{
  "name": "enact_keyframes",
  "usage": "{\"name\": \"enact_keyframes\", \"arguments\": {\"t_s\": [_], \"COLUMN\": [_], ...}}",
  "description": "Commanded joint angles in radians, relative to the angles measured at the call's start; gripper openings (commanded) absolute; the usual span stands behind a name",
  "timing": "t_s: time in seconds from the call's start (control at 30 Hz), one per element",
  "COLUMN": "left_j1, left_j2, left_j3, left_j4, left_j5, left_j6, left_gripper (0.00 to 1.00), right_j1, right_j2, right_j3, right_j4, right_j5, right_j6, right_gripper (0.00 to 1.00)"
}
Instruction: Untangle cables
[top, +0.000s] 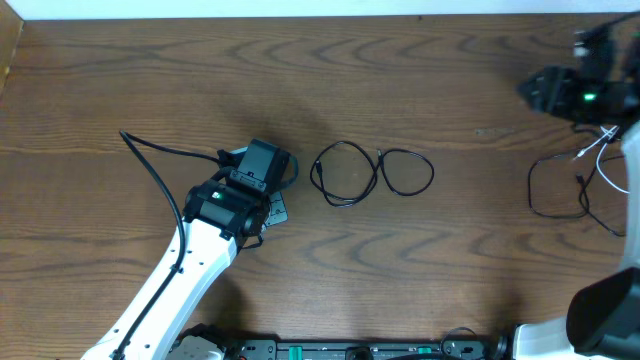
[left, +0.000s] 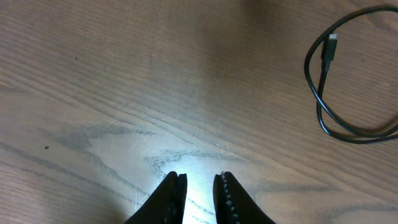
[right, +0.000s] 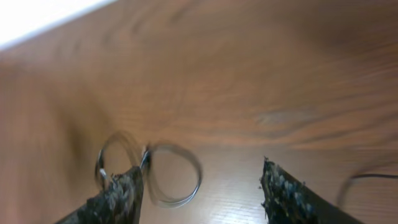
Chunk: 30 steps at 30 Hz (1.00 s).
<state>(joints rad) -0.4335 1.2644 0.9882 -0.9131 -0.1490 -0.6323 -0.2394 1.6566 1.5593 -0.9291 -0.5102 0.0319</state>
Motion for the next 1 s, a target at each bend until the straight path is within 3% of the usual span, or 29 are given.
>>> {"name": "enact_keyframes", "arguments": {"t_s": [0.0,0.4,0.77,0.93,0.97], "left_j1": [0.003,0.003,0.003,0.003,0.003], "left_j2": [0.004,0.004,0.004,0.004,0.004], "left_j3": [-0.001,-0.001,-0.001,-0.001,-0.001], "left_j4": [-0.002,-0.003,-0.002,-0.003,-0.003], "left_j5": [-0.017,-0.017,-0.017,-0.016,-0.016], "left_j6": [-0.01,-0.01,-0.01,-0.01,-0.01], "left_gripper": [0.21,0.21,0.22,0.22,0.22], "right_j1": [0.093,0.387,0.531,0.568,0.576], "right_j2": [0.061,0.367,0.552,0.569,0.569], "right_j3": [-0.006,-0.006,-0.006,-0.006,-0.006], "right_j4": [-0.041,-0.117,-0.114,-0.095,-0.087], "right_j5": [-0.031,-0.051,-0.102,-0.099,-0.098], "right_j6": [-0.119,-0.142,-0.141,-0.133,-0.133], "right_gripper": [0.58,0.63,0.6,0.45,0.37]}}
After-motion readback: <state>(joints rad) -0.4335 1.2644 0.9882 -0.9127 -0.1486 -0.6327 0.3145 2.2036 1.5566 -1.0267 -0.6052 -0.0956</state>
